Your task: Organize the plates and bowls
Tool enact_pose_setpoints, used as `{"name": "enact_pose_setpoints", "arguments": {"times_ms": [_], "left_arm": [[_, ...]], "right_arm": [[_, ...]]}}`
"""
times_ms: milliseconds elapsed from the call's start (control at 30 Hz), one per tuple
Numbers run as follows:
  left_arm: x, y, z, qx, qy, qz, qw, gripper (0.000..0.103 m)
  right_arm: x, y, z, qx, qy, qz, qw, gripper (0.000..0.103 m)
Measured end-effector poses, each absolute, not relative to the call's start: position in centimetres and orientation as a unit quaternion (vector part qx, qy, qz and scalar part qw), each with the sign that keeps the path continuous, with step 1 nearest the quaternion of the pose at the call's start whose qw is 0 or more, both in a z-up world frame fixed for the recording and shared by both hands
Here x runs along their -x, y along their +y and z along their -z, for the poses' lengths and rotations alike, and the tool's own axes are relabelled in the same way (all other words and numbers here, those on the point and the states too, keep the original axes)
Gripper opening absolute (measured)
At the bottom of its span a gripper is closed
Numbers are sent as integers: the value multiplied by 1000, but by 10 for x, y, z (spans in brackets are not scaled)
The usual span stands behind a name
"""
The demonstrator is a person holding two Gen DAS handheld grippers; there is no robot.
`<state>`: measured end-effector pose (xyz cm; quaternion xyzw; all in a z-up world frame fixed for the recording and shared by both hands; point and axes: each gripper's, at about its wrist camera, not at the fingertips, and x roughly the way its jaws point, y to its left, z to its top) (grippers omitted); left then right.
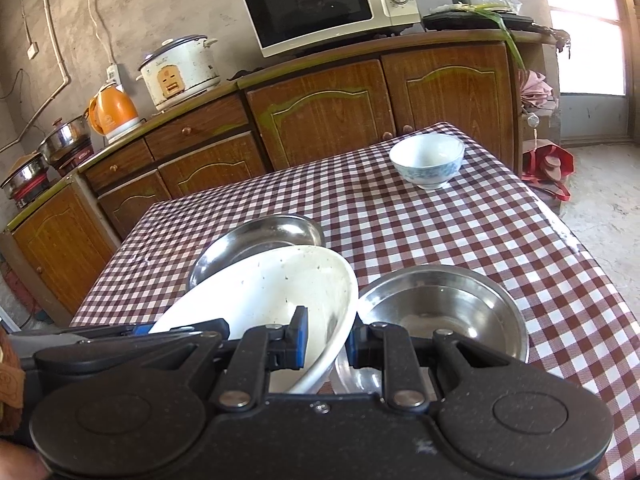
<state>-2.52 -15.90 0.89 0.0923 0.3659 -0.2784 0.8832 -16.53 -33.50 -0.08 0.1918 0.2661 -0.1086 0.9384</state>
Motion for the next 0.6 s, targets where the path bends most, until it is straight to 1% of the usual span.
{"name": "enact_pose_setpoints", "arguments": {"times_ms": [600], "left_arm": [[33, -181, -5, -106, 360, 314, 872, 35]], "right_arm": [[184, -359, 3, -207, 254, 140, 934, 25]]}}
